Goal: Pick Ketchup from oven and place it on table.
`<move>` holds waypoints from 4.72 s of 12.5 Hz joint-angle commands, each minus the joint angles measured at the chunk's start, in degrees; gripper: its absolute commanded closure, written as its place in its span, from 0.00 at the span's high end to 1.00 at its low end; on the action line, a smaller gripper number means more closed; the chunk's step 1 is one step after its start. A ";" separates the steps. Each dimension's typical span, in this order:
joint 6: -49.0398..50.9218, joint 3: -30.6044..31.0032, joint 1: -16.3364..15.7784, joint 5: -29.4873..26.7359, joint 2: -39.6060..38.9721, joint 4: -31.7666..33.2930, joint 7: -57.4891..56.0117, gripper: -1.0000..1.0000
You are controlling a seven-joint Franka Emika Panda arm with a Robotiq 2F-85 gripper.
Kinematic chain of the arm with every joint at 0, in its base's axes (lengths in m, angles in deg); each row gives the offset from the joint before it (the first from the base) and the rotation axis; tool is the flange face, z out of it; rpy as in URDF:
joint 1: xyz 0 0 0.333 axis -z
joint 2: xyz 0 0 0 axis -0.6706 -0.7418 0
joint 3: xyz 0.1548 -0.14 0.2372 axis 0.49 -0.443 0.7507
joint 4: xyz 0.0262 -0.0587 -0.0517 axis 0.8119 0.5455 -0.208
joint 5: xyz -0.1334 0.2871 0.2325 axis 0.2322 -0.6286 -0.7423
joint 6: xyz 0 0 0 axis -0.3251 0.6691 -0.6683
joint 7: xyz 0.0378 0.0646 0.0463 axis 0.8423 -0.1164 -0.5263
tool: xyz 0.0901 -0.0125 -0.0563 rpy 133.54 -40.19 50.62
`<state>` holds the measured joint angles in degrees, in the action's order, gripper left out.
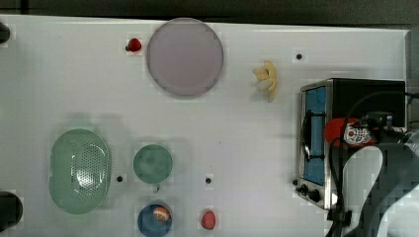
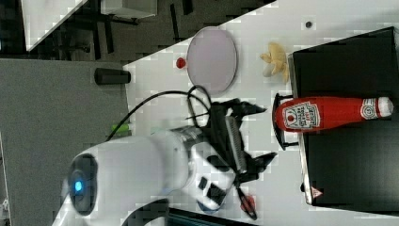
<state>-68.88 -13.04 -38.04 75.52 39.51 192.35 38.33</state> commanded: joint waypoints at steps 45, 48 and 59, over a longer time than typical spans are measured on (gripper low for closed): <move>-23.52 21.12 -13.53 -0.33 -14.40 17.48 1.94 1.00; -19.64 21.05 -13.49 -0.33 -9.33 16.39 2.14 1.00; 21.10 20.99 -13.40 -0.10 0.69 -15.11 2.51 1.00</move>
<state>-47.93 7.51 -50.92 76.34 39.13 178.92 39.42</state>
